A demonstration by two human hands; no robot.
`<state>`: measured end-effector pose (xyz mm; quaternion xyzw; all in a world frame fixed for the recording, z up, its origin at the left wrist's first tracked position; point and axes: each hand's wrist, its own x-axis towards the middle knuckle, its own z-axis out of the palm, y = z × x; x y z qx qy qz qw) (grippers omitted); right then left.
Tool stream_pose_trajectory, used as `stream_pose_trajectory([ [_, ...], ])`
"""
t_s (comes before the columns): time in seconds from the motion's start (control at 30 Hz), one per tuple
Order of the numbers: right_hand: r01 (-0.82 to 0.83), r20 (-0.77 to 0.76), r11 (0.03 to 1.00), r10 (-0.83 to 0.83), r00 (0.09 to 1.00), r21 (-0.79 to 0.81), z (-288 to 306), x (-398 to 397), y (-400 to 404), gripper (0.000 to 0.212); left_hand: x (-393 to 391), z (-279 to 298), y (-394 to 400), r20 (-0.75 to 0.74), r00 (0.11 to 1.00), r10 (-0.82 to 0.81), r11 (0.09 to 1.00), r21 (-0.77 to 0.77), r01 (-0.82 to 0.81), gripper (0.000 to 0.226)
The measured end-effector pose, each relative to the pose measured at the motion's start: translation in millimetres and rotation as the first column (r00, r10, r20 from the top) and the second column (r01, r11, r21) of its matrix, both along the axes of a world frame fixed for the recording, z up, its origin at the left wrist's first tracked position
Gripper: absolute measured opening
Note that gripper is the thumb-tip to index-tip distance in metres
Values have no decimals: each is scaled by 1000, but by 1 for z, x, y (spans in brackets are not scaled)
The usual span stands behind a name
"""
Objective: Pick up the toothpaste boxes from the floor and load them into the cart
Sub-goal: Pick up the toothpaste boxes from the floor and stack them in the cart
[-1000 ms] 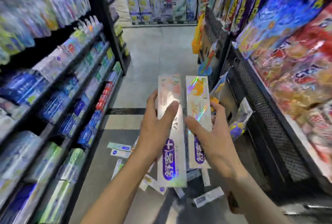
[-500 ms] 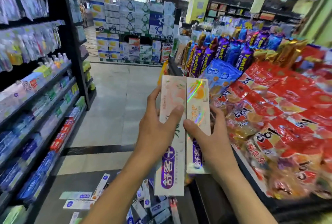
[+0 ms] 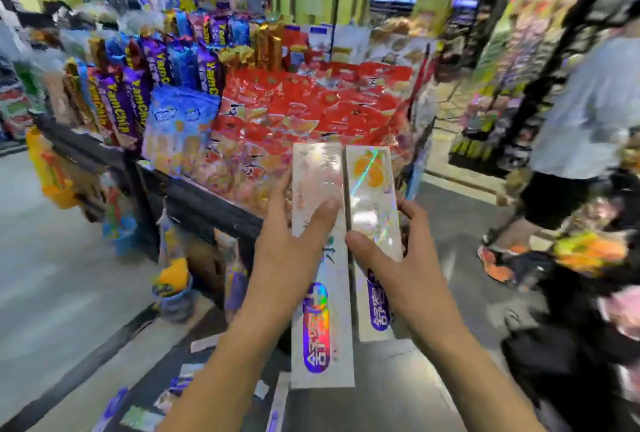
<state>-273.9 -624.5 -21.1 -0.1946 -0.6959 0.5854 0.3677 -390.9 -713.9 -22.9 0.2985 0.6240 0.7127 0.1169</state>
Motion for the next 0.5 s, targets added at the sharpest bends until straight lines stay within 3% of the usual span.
stream_pose_trajectory([
  [0.1,174,-4,985,-174,985,-7,-4,62,23,52,46,-4,45,5,988,-155,988,-15,155,76],
  [0.23,359,-39,931,-361,932,-62,-12,148,50,54,125,-4,103,6,932,-362,932,-14,362,61],
  [0.37,532,-36,844,-535,844,-68,-24,240,81,58,214,-7,159,-7,853,-521,853,-15,521,60],
  [0.5,672,-47,736,-677,735,-81,-32,339,105,55,315,-11,208,-37,752,-658,752,-1,659,43],
])
